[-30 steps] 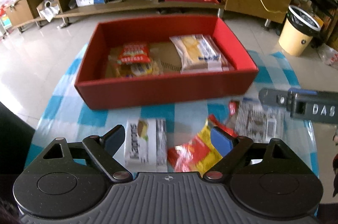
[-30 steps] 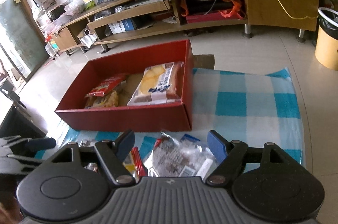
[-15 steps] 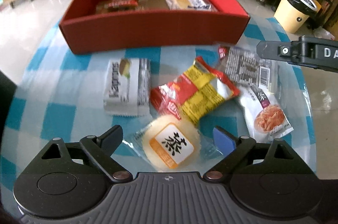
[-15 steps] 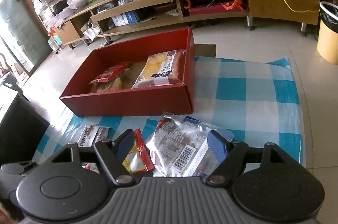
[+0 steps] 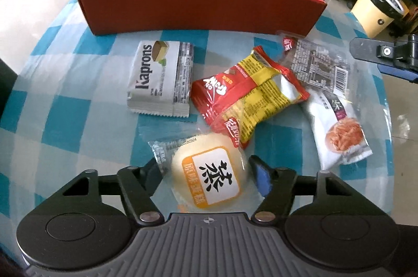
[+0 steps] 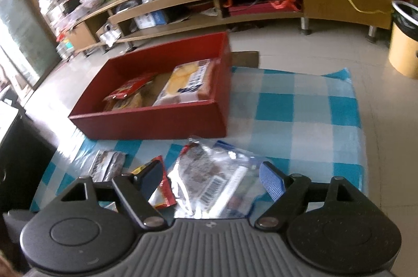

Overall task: Organize snacks
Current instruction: 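Close the left tool on the round steamed-bun pack, then close the right tool on the clear bag of dark snack while the left tool holds the bun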

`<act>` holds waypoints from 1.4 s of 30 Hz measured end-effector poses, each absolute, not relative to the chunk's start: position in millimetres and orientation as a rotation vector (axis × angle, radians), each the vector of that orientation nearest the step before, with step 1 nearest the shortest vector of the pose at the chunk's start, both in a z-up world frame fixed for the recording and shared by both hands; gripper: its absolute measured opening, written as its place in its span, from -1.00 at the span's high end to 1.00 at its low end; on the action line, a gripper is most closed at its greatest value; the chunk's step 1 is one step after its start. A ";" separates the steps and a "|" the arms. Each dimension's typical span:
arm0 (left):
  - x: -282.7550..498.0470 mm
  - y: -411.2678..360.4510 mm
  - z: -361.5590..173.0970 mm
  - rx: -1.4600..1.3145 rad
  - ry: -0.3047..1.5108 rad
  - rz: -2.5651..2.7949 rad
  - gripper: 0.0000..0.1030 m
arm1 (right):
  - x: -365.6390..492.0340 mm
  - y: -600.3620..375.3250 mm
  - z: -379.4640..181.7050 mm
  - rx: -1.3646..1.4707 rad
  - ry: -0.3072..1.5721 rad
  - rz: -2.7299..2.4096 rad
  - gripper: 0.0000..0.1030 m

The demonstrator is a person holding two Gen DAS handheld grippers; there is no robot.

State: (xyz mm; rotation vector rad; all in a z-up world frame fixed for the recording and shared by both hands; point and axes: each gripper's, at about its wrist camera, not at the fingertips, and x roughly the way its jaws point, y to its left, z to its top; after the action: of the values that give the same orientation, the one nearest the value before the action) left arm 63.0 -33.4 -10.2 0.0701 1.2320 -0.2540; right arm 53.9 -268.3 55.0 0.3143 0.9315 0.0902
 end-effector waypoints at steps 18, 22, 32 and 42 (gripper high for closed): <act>51.4 -20.1 -4.2 0.100 1.226 -0.296 -0.31 | 53.7 -248.0 44.0 0.134 0.993 0.178 -0.56; 51.9 -20.7 -10.8 0.104 1.248 -0.305 -0.33 | 78.3 -229.0 32.8 -0.130 1.055 0.309 -0.56; 53.0 -27.5 -16.8 0.121 1.260 -0.345 -0.58 | 123.1 -208.6 10.4 -0.263 1.101 0.457 -0.66; 53.7 -22.6 -17.8 0.107 1.259 -0.345 -0.61 | 47.9 -207.1 28.0 -0.047 1.134 0.495 -0.67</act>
State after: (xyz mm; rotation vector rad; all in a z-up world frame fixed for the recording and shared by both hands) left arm 53.7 -22.6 -17.8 0.1072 1.2592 -0.3450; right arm 47.9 -207.1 28.0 -0.0472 1.1338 0.4949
